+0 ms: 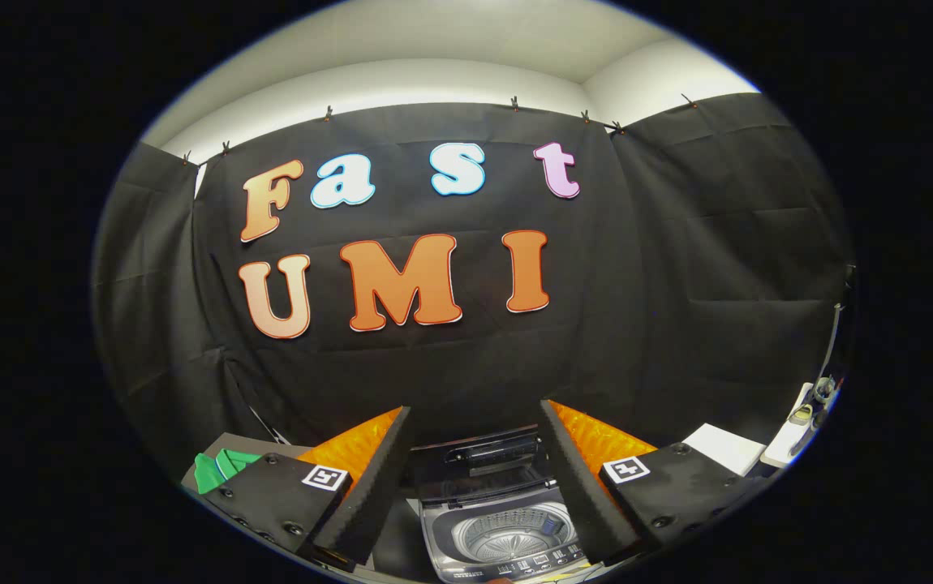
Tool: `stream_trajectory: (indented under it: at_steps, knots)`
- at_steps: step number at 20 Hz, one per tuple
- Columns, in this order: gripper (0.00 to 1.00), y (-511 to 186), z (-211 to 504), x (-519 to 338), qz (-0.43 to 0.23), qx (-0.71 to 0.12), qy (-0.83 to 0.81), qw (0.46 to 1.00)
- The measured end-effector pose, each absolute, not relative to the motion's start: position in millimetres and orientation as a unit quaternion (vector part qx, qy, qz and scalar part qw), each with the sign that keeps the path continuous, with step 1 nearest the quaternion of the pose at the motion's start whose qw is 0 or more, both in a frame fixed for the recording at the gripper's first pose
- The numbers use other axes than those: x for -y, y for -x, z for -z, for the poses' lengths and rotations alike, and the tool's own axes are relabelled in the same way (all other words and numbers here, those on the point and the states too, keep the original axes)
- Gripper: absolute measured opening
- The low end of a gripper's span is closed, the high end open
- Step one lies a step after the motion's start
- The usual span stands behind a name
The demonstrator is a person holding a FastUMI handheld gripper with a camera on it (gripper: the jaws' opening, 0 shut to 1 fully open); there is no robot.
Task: Put the clothes into the washing machine and then close the washing machine lid.
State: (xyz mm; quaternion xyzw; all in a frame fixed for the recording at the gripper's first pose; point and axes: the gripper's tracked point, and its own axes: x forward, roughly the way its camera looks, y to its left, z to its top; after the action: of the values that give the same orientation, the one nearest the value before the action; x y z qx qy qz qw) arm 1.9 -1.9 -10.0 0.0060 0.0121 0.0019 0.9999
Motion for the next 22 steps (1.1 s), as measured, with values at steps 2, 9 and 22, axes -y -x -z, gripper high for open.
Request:
stream_trajectory:
  at_steps: [2,9,22]
  knots:
    - [0.99,-2.9,12.4,-0.6,-0.004,-0.015,-0.006,1.000]
    - [0.99,-7.1,30.6,-39.6,-0.036,-0.038,-0.001,0.999]
    - [0.99,18.8,95.8,-233.8,-0.189,-0.096,0.035,0.977]
